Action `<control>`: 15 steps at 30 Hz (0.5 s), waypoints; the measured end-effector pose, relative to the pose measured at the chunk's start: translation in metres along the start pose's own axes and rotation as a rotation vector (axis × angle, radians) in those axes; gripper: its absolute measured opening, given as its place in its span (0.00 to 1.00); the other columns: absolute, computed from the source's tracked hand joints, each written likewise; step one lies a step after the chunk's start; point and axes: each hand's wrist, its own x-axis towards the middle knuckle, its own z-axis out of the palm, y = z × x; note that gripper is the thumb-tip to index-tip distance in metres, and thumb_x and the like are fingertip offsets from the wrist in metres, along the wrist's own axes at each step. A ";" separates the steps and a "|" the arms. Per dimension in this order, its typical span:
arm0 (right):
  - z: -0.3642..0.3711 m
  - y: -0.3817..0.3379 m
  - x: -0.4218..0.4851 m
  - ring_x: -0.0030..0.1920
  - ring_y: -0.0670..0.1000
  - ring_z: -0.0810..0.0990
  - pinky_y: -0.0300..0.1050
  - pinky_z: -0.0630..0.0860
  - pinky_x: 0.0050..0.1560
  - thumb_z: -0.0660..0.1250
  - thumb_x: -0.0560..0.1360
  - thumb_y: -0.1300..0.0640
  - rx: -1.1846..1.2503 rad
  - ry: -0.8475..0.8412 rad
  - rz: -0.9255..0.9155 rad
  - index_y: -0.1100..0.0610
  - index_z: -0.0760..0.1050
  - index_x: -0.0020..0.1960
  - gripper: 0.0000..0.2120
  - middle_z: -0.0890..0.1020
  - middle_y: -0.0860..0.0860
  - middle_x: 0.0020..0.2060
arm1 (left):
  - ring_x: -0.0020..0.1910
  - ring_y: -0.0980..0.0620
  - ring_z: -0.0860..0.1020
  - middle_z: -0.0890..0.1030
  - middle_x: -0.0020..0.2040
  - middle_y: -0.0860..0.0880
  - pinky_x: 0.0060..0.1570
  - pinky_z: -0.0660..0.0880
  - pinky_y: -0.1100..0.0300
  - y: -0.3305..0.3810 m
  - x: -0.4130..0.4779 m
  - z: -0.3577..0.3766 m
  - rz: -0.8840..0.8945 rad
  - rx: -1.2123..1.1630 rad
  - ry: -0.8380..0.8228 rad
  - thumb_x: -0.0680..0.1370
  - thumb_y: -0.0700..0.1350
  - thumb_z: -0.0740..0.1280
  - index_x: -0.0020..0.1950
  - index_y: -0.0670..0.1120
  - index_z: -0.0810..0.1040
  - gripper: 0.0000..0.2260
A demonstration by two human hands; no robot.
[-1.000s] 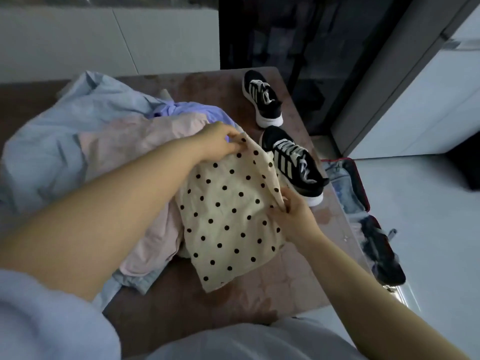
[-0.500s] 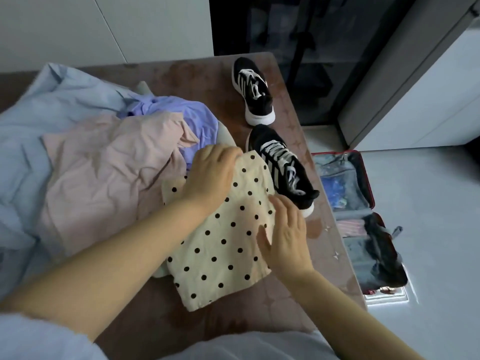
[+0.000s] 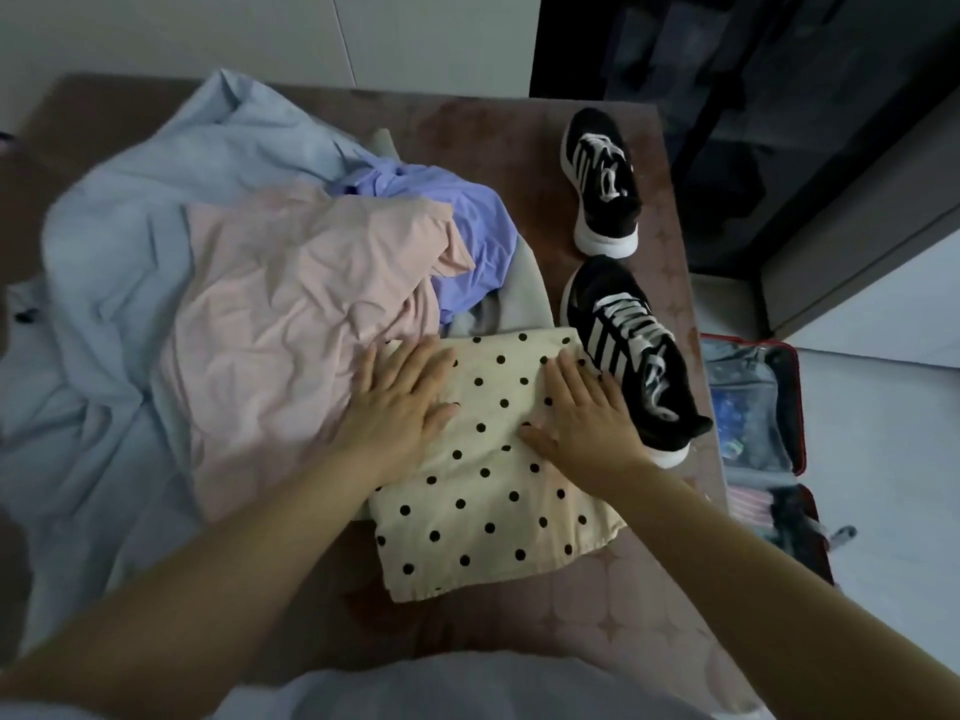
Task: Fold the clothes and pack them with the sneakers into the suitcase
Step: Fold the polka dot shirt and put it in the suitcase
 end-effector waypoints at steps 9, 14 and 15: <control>-0.067 -0.006 0.072 0.67 0.54 0.67 0.56 0.51 0.72 0.73 0.66 0.44 -0.022 -0.120 -0.257 0.52 0.62 0.70 0.37 0.72 0.50 0.65 | 0.66 0.47 0.66 0.74 0.62 0.49 0.62 0.61 0.52 -0.046 0.039 -0.043 -0.151 -0.327 -0.096 0.72 0.57 0.68 0.64 0.48 0.73 0.23; -0.070 -0.011 0.083 0.60 0.54 0.74 0.52 0.59 0.67 0.74 0.65 0.43 -0.140 -0.241 -0.249 0.49 0.68 0.64 0.31 0.79 0.49 0.55 | 0.65 0.48 0.65 0.73 0.60 0.49 0.63 0.59 0.54 -0.046 0.042 -0.053 -0.114 -0.280 -0.168 0.69 0.57 0.71 0.62 0.52 0.75 0.23; -0.074 -0.013 0.082 0.59 0.53 0.75 0.51 0.60 0.66 0.73 0.66 0.42 -0.191 -0.251 -0.251 0.50 0.70 0.62 0.29 0.79 0.49 0.53 | 0.65 0.49 0.65 0.73 0.60 0.49 0.63 0.59 0.55 -0.046 0.040 -0.053 -0.110 -0.288 -0.156 0.68 0.57 0.72 0.63 0.53 0.75 0.24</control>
